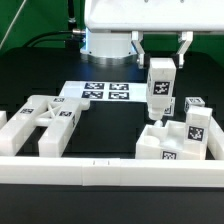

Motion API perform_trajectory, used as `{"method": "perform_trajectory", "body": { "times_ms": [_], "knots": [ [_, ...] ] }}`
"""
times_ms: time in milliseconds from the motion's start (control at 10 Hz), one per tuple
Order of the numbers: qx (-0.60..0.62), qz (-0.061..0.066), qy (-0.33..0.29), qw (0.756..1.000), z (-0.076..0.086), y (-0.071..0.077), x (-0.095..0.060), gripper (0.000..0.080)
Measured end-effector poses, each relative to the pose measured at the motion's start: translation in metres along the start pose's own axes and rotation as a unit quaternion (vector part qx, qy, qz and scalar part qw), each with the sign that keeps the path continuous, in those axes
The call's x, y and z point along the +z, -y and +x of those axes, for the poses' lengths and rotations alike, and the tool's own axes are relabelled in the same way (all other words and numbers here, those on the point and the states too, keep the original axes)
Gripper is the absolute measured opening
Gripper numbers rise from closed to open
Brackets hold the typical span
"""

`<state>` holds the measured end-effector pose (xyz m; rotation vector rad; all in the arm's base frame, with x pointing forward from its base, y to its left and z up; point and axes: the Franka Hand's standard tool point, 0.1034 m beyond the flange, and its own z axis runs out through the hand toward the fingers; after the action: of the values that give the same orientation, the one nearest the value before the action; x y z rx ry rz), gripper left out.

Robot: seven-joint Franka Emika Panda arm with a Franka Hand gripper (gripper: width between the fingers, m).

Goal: Assemble chair

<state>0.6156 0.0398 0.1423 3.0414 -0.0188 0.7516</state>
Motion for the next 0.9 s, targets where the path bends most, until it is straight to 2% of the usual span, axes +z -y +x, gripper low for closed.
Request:
{"method": "perform_trajectory", "body": {
  "times_ms": [100, 200, 400, 900],
  "knots": [
    [-0.002, -0.002, -0.032, 0.999, -0.003, -0.002, 0.002, 0.0284],
    [-0.006, -0.006, -0.029, 1.000, -0.014, -0.007, 0.010, 0.0284],
    [-0.011, -0.010, -0.027, 1.000, -0.016, -0.014, 0.014, 0.0284],
    [-0.016, -0.008, -0.020, 1.000, -0.031, -0.002, 0.024, 0.0284]
  ]
}}
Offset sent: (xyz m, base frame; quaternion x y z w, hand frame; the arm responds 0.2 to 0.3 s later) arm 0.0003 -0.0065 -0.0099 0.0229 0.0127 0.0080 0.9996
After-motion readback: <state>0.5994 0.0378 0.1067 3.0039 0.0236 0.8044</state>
